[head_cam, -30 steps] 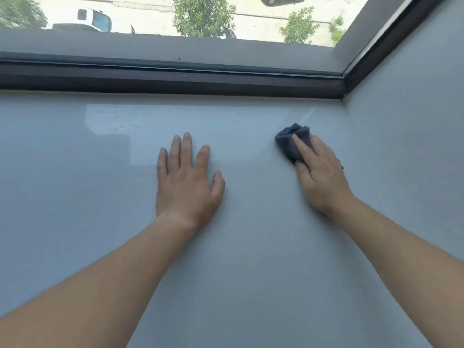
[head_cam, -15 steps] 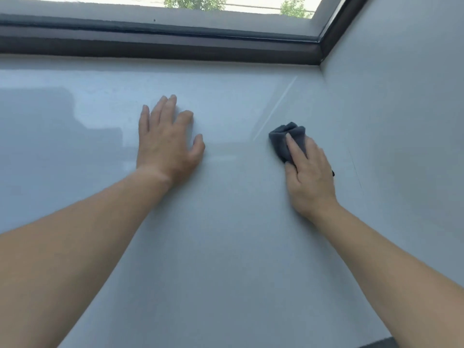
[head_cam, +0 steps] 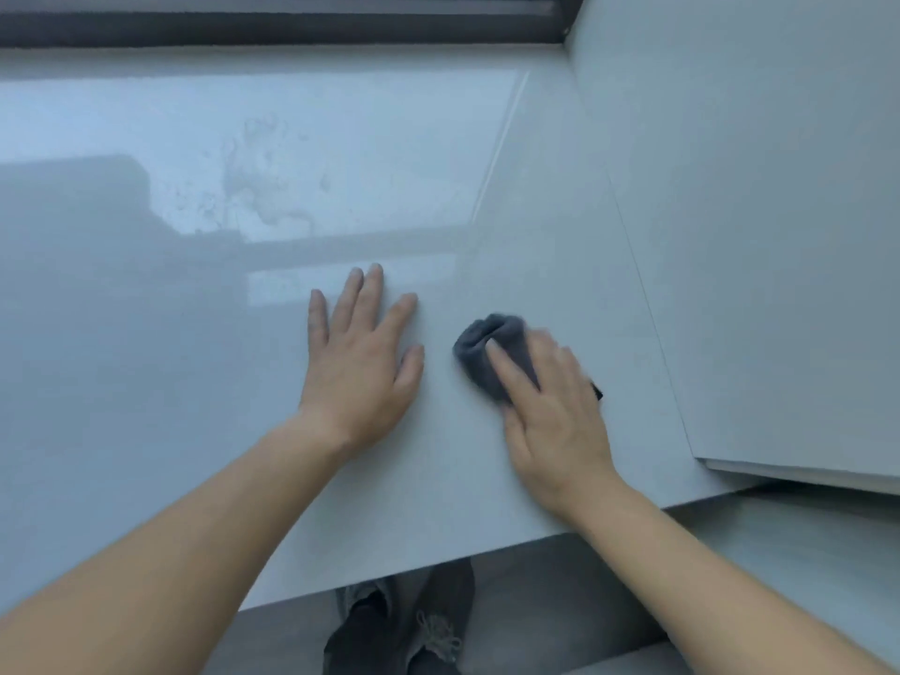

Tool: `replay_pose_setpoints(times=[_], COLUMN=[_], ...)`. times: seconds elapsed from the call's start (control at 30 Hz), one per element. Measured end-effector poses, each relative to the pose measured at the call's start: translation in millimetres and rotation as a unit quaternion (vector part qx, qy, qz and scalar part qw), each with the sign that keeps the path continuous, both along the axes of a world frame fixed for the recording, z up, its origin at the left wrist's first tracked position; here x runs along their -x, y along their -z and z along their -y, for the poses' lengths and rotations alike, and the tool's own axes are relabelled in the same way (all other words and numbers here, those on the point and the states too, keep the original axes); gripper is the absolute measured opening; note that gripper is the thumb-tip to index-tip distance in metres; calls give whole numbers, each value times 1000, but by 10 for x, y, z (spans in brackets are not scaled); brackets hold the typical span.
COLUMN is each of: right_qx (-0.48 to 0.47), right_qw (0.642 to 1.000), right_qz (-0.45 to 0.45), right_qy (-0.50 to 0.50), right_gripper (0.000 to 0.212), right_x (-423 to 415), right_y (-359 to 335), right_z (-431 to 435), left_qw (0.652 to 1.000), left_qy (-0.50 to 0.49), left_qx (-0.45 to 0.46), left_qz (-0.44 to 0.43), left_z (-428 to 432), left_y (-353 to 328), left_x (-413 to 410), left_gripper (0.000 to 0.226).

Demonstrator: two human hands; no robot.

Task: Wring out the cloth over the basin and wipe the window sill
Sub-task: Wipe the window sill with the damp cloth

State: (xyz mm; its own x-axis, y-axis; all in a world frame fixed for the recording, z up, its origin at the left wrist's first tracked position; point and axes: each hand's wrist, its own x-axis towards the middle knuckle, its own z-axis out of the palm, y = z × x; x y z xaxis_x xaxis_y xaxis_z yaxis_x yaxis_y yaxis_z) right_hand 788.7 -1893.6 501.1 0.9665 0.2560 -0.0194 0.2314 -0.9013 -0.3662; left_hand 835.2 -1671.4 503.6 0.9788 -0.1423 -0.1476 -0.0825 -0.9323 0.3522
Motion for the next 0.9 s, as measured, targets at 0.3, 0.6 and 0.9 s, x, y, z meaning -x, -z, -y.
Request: replay_pose_setpoints(times=[0.3,0.6,0.9], right_qx=[11,13,12], right_qw=[997,988,998], right_qz=[-27,-16,-10], right_qy=[-76,-150,68], right_gripper=[66,67,64], right_x=[527,945,859], right_y=[-36,-23,-59], right_z=[567,498,441], left_qw=[999,998,999], left_qy=[-9,-18,-17], left_qx=[-39,-38,-33], left_qz=[22,35,19], left_z=[50,22,24], left_y=[40,33,-6], left_x=[68,90,68], left_gripper=[63,62,64])
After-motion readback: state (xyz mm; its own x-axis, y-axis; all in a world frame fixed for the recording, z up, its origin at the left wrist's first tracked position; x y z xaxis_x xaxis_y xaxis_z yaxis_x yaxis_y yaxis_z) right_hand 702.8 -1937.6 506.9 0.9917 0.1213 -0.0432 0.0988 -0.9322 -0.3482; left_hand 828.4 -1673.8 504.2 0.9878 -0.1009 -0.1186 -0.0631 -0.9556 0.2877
